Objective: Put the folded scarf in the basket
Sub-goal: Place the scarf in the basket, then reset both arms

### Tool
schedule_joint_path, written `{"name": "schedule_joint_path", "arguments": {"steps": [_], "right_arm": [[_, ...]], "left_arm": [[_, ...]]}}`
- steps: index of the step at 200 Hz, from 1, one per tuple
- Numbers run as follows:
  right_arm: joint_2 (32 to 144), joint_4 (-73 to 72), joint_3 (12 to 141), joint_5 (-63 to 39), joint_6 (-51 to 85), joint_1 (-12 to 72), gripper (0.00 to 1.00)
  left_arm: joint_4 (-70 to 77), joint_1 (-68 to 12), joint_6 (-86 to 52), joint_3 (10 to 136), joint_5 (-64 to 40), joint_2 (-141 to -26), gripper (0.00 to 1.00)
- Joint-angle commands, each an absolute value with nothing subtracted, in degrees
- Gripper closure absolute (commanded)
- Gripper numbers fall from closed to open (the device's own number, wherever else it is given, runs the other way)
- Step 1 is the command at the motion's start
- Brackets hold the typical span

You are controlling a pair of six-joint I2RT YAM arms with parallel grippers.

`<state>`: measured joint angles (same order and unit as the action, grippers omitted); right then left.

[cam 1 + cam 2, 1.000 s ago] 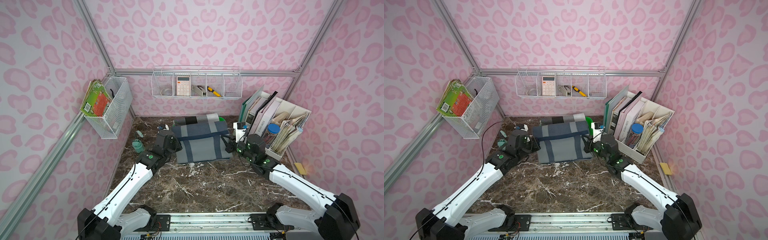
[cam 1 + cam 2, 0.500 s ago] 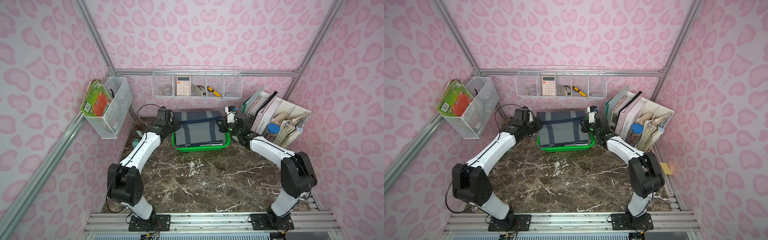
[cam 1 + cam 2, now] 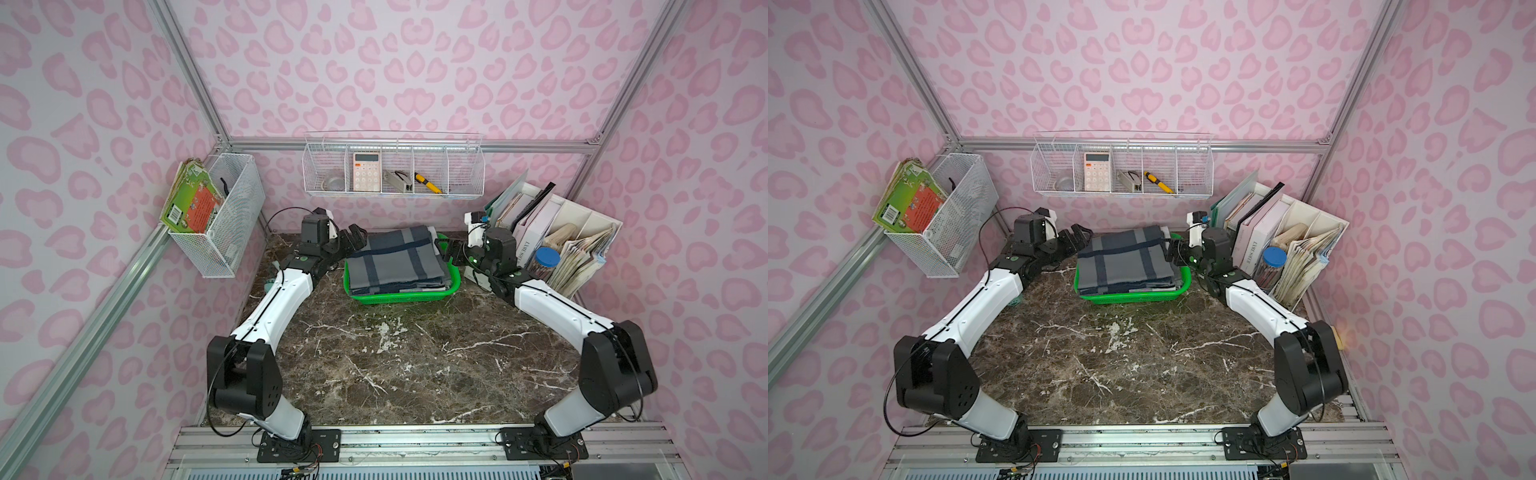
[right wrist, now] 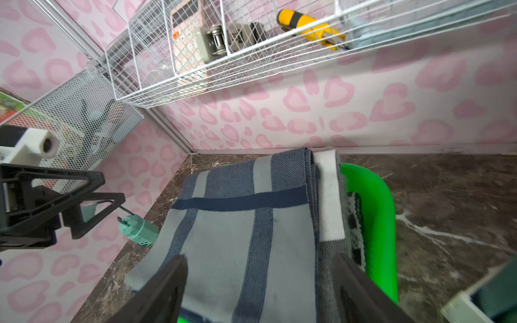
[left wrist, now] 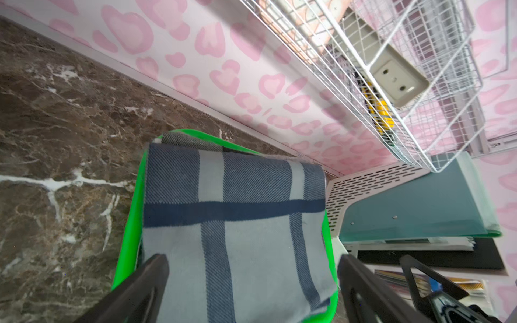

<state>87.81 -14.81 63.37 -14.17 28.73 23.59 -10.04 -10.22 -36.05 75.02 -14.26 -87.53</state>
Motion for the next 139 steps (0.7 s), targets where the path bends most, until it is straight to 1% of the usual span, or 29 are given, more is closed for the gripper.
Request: {"name": "schedule_joint_path", "arguments": {"steps": [1,30,50,73,102,127,139], "right_arm": [[81.83,-13.69,58.65,-11.09,28.87,23.62,0.17],[71.66,-7.93,52.6,-6.54,26.72,23.54,0.17],[63.48,-6.42,47.5,-4.06,24.09,23.55,0.17],[53.62,-7.26,40.62,3.36,20.78,23.55,0.16],[42.08,-11.68,32.09,15.67,15.63,23.55,0.15],[32.68,-19.2,23.57,23.78,11.6,23.56,0.11],[27.91,-23.88,18.49,26.47,11.99,23.55,0.06]], "left_arm": [[-9.98,-12.32,-36.51,72.07,-16.21,-83.0,0.01],[-13.42,-16.32,-35.25,66.27,-11.83,-74.5,0.01],[-15.42,-17.47,-35.16,61.73,-9.05,-69.98,0.01],[-19.0,-17.58,-34.86,58.34,-6.82,-66.37,0.01],[-25.94,-17.58,-31.0,58.91,-5.97,-64.13,0.02],[-29.5,-17.58,-30.87,58.7,0.6,-61.49,0.01],[-29.68,-17.58,-30.32,57.36,3.77,-59.49,0.01]]}}
